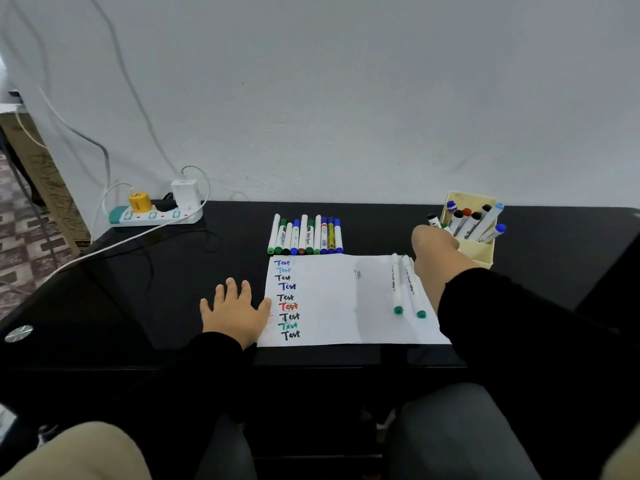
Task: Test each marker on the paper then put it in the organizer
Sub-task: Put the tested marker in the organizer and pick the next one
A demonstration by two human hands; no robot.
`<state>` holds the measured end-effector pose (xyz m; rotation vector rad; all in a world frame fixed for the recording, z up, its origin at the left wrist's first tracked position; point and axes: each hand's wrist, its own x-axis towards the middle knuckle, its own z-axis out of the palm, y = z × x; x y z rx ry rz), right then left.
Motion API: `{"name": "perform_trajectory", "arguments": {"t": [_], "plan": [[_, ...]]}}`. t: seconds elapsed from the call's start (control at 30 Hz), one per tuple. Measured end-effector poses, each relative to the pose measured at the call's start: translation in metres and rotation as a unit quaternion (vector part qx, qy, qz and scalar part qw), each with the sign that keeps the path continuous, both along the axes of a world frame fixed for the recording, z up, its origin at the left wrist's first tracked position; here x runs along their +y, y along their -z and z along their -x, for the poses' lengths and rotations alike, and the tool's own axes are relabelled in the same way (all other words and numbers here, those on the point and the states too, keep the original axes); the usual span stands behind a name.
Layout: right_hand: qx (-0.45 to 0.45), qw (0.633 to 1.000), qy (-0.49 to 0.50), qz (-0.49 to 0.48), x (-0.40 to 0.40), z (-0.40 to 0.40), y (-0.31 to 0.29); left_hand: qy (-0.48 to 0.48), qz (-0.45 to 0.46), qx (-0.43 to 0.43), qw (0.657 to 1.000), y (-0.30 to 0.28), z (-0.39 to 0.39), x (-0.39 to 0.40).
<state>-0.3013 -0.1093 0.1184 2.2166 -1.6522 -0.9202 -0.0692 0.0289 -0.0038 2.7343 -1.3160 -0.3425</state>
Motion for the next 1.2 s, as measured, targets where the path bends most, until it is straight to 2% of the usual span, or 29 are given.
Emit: {"name": "perform_trajectory", "arguments": {"t": [0.03,0.1,0.13,0.2,0.27,0.4,0.43,0.47,0.53,0.6,0.67,0.73,0.77,0.8,0.83,0.87,0.93,0.97,1.0,1.07,1.13,1.2], "plan": [[-0.02,1.0,-0.012,-0.004,0.005,-0.001,0.0,0.001,0.0,0.0,1.0,0.0,0.0,0.0],[-0.136,0.989,0.065,0.009,0.018,-0.002,0.003,0.001,0.001,0.0,1.0,0.0,0.0,0.001],[-0.212,0.964,0.159,0.035,0.016,-0.005,0.008,0.001,0.001,0.0,1.0,0.0,0.0,0.001],[-0.389,0.884,0.259,-0.001,0.016,-0.004,0.016,0.0,0.002,0.0,1.0,0.0,0.0,0.002],[-0.414,0.883,0.217,0.031,0.012,-0.005,0.019,0.0,0.004,-0.001,1.0,0.0,0.001,0.001],[-0.439,0.878,0.189,-0.001,0.011,-0.009,0.014,0.001,0.012,-0.004,1.0,0.001,0.002,0.002],[-0.466,0.86,0.207,-0.001,0.013,-0.015,0.016,0.003,0.018,-0.007,1.0,0.001,0.002,0.003],[-0.516,0.825,0.23,-0.004,0.013,-0.02,0.021,0.005,0.025,-0.01,1.0,0.002,0.001,0.003],[-0.625,0.734,0.265,-0.029,0.013,-0.031,0.026,0.007,0.035,-0.017,0.999,0.003,0.002,0.004],[-0.608,0.76,0.229,-0.028,0.008,-0.041,0.026,0.005,0.034,-0.019,0.999,0.003,0.002,0.002],[-0.528,0.832,0.167,-0.047,0.003,-0.048,0.031,0.008,0.031,-0.017,0.999,0.003,0.003,0.002],[-0.587,0.774,0.217,-0.093,-0.005,-0.057,0.029,0.008,0.023,-0.017,1.0,0.002,0.002,0.001],[-0.599,0.768,0.208,-0.089,-0.011,-0.064,0.032,0.007,0.02,-0.018,1.0,0.002,0.002,0.0],[-0.571,0.79,0.205,-0.09,-0.017,-0.072,0.035,0.006,0.017,-0.019,1.0,0.003,0.001,0.0],[-0.566,0.79,0.218,-0.093,-0.029,-0.076,0.038,0.004,0.013,-0.019,1.0,0.003,0.001,0.0],[-0.525,0.834,0.156,-0.066,-0.035,-0.08,0.048,0.004,0.011,-0.02,1.0,0.003,0.001,0.0],[-0.597,0.777,0.185,-0.071,-0.051,-0.089,0.049,0.002,0.004,-0.023,1.0,0.004,0.001,-0.002],[-0.597,0.78,0.179,-0.05,-0.055,-0.092,0.051,0.001,0.001,-0.024,1.0,0.004,0.0,-0.002],[-0.513,0.844,0.151,-0.05,-0.06,-0.096,0.052,0.001,0.0,-0.025,1.0,0.005,0.0,-0.002],[-0.467,0.87,0.144,-0.064,-0.068,-0.106,0.054,0.0,0.001,-0.025,1.0,0.006,0.0,-0.002],[-0.48,0.863,0.143,-0.067,-0.075,-0.11,0.055,-0.001,0.002,-0.023,1.0,0.006,0.0,-0.002],[-0.515,0.84,0.16,-0.057,-0.08,-0.114,0.055,-0.001,-0.001,-0.021,1.0,0.007,0.0,-0.002]]}}
